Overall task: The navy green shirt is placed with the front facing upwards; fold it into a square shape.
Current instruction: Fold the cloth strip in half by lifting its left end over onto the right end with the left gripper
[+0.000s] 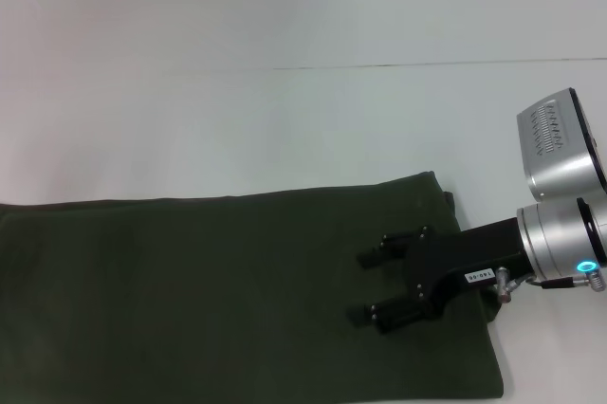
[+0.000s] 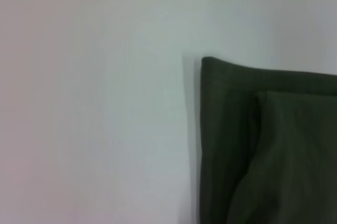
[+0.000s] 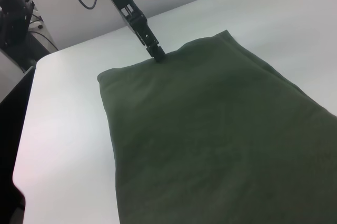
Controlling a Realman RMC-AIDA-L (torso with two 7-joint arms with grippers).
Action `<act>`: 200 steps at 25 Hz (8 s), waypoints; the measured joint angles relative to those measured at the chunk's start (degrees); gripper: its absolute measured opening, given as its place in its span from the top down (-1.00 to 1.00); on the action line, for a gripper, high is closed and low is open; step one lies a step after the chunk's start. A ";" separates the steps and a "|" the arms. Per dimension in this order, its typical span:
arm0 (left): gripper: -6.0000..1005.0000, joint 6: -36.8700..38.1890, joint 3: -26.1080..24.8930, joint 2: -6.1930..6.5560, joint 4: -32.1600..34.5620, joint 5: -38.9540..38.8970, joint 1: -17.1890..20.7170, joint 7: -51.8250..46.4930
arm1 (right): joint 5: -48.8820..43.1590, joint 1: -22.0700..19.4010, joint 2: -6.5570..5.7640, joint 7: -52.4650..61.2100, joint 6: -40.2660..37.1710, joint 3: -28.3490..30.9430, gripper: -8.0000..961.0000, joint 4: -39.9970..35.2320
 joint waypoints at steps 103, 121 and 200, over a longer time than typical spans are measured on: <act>0.45 1.84 -7.40 3.19 -13.36 -1.52 -4.39 2.41 | -0.02 -0.03 0.00 0.63 -0.47 0.03 -0.87 -0.61; 0.72 8.15 -8.11 3.57 -10.95 -4.81 -5.53 1.82 | 0.11 0.03 0.09 0.63 -0.84 0.26 -0.87 -1.35; 0.68 26.14 -14.21 -2.51 -4.16 -24.55 -9.90 -0.89 | 9.70 -3.48 0.18 -0.86 7.69 7.30 -0.87 -1.44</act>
